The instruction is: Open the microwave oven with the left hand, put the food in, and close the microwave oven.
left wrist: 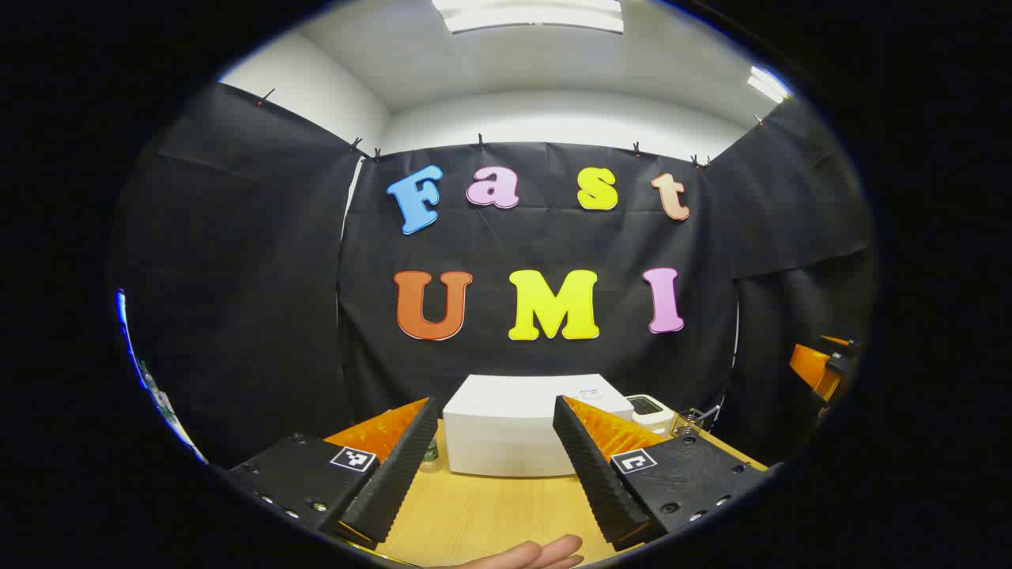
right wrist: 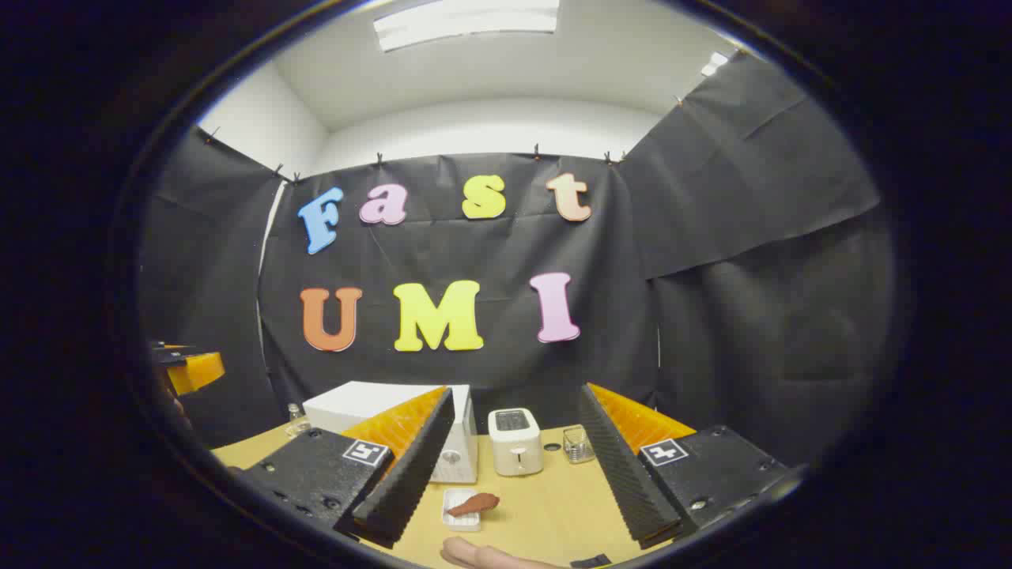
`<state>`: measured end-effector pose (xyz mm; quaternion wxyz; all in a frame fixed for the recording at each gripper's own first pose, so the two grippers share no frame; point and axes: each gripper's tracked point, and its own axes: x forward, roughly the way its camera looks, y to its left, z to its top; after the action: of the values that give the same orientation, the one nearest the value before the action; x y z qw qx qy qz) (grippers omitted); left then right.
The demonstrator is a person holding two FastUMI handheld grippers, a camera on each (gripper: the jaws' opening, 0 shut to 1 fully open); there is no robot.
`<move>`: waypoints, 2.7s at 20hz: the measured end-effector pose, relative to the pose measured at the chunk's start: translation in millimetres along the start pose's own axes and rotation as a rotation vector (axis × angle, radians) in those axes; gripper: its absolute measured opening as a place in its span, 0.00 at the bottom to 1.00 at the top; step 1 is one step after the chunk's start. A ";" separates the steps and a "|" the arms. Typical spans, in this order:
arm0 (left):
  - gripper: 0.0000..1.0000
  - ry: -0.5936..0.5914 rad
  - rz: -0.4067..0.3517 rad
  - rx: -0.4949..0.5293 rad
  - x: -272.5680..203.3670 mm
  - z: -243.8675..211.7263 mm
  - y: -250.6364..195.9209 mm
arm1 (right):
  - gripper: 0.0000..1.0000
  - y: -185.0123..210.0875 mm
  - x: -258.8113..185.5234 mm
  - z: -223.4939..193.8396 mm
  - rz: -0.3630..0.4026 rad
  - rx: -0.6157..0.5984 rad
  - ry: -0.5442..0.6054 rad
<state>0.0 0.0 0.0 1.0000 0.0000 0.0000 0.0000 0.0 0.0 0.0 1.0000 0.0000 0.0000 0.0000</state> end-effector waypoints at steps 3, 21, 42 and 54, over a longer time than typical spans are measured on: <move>0.92 0.005 -0.009 0.018 -3.0 -3.1 -3.7 | 1.00 3.3 -4.1 0.9 0.009 -0.005 0.001; 0.95 0.026 0.003 0.033 17.4 -27.5 -10.9 | 1.00 -14.2 -0.3 -4.8 -0.015 -0.006 0.003; 0.95 0.293 -0.135 -0.054 222.4 -260.7 -160.3 | 1.00 -74.4 41.2 -57.9 -0.004 0.027 0.059; 0.93 0.294 -0.120 -0.055 282.0 -295.1 -190.2 | 1.00 -119.6 43.8 -86.0 -0.053 -0.014 0.107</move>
<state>282.0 -190.2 -295.1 0.9870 -0.0275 0.1466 -0.0596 43.8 -119.6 -86.0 0.9982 -0.0069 0.0534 -0.0265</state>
